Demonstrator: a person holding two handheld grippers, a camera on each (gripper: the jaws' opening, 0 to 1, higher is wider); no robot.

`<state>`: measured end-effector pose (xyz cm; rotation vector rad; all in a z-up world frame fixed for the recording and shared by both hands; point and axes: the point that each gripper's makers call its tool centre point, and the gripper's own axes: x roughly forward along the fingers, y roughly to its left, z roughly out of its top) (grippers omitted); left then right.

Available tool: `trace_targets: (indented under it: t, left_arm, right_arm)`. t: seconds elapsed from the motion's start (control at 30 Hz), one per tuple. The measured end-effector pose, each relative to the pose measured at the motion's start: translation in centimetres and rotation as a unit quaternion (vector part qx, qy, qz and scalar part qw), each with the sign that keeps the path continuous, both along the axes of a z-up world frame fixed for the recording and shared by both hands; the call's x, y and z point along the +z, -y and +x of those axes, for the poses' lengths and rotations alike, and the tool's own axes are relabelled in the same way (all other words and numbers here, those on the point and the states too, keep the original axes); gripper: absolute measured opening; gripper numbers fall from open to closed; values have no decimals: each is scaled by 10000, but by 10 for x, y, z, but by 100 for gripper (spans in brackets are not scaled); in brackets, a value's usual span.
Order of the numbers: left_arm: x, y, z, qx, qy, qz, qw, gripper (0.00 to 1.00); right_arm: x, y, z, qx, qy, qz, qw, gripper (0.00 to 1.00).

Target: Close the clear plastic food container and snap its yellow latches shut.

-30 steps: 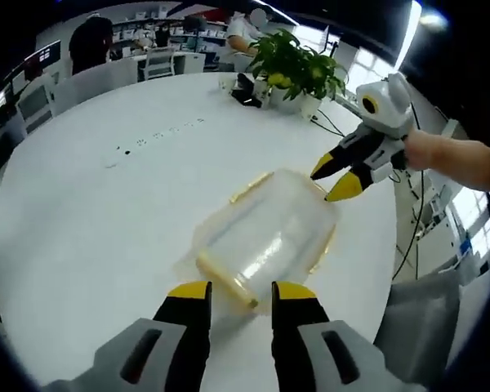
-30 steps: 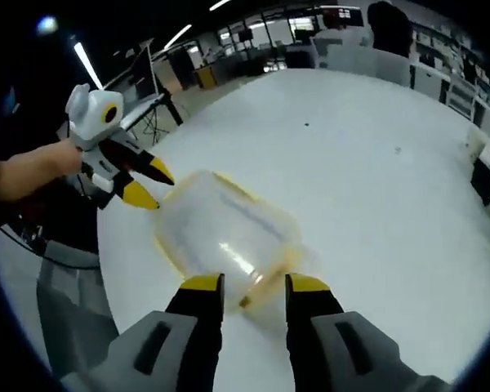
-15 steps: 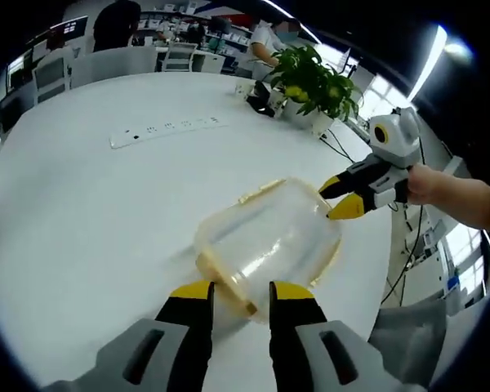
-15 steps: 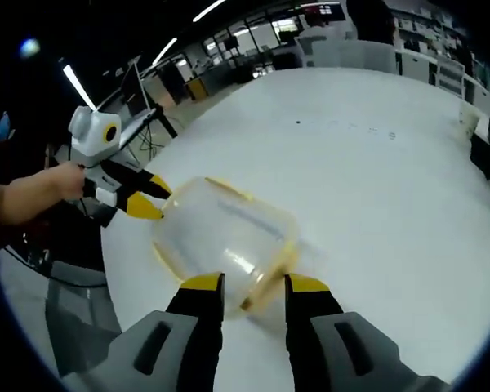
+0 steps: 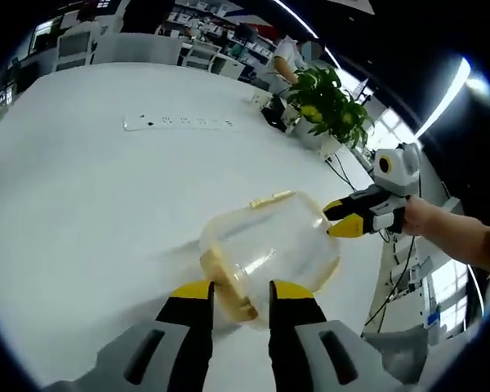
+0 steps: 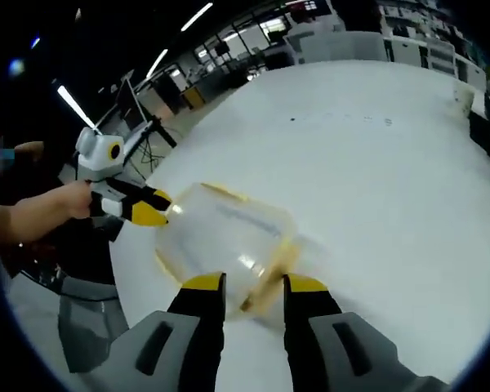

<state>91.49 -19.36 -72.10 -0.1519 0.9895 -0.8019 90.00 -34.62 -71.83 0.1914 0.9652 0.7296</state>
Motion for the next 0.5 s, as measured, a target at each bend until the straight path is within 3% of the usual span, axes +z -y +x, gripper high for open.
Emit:
trace_targets:
  t: [0.33, 0.37, 0.5]
  left_arm:
    - [-1, 0, -1, 48, -220, -157, 9996, 15]
    - [0, 0, -1, 172, -342, -245, 9990, 15]
    - [3, 0, -2, 55, -306, -252, 9992, 15]
  right_arm:
    - [0, 2, 1, -128, -82, 295, 9994, 21]
    - [-1, 2, 0, -133, -92, 288, 9995, 21]
    - [-4, -2, 1, -91, -161, 247, 9995, 20]
